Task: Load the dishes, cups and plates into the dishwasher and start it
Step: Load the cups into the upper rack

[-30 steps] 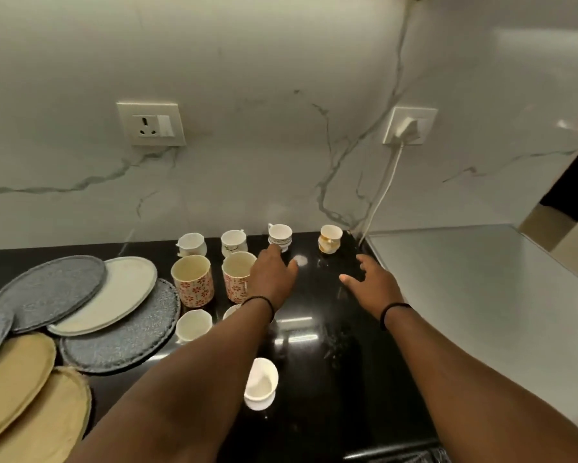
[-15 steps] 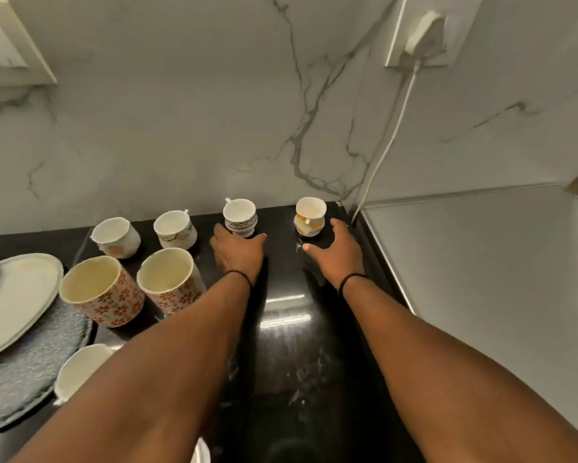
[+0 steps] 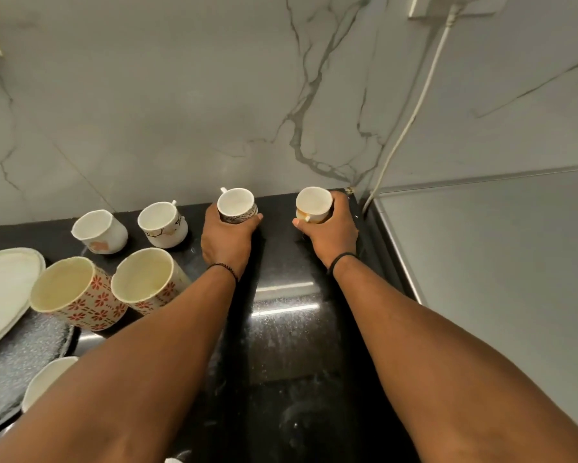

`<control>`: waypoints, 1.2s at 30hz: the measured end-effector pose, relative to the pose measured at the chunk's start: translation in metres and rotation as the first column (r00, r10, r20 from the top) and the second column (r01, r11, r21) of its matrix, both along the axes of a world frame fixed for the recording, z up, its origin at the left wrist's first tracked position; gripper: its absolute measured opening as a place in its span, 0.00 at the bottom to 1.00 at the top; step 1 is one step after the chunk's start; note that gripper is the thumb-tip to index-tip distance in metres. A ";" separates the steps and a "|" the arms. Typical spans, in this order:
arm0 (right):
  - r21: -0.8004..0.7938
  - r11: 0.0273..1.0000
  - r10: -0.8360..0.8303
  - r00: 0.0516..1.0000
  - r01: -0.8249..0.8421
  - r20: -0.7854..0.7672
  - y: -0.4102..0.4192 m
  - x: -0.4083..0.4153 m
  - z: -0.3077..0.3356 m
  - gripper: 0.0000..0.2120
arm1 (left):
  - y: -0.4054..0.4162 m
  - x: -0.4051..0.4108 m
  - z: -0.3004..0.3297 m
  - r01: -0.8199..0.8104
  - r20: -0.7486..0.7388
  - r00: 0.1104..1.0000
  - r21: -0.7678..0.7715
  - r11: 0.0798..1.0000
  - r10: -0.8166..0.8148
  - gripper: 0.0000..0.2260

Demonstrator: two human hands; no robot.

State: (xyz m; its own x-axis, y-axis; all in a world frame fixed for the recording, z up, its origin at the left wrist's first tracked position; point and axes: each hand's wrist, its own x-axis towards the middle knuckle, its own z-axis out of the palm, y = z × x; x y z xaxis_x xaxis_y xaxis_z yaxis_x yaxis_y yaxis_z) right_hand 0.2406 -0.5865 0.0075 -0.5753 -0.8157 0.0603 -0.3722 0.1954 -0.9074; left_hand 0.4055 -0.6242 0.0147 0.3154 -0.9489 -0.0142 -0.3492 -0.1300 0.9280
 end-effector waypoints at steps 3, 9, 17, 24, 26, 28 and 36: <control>-0.069 0.997 -0.030 0.997 0.035 0.067 0.026 0.000 0.011 0.29 | 0.019 -0.005 0.010 0.069 -0.038 0.997 -0.009 0.998 -0.069 0.28; -0.116 0.969 -0.210 0.976 0.216 0.066 0.125 -0.015 0.050 0.31 | 0.081 -0.026 0.038 0.307 -0.016 0.951 -0.060 0.950 -0.308 0.28; -0.105 0.794 -0.603 0.798 0.599 -0.009 0.353 -0.072 0.089 0.29 | 0.245 -0.128 0.081 0.720 -0.059 0.678 -0.151 0.678 -0.733 0.26; -0.060 0.525 -0.850 0.518 0.849 -0.097 0.576 -0.096 0.099 0.28 | 0.431 -0.202 0.089 0.943 0.038 0.271 -0.212 0.257 -0.962 0.24; -0.024 0.516 -0.852 0.509 0.857 -0.121 0.596 -0.096 0.097 0.30 | 0.442 -0.210 0.081 0.946 0.099 0.252 -0.233 0.224 -0.963 0.24; -0.013 0.476 -0.873 0.471 0.879 -0.129 0.643 -0.098 0.094 0.31 | 0.479 -0.223 0.075 0.963 0.172 0.183 -0.229 0.141 -0.968 0.24; 0.127 0.434 -0.889 0.446 0.892 -0.099 0.812 -0.102 0.045 0.30 | 0.619 -0.260 0.010 0.994 0.331 -0.107 0.023 -0.105 -0.937 0.26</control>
State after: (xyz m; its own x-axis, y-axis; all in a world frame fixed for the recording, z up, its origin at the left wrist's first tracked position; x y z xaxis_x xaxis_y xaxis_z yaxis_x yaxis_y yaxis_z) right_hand 0.1390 0.2257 0.0528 -0.9887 0.1491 0.0130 0.0716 0.5476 -0.8336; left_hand 0.1453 -0.0047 0.0247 -0.9772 -0.2007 0.0691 -0.0798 0.6490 0.7566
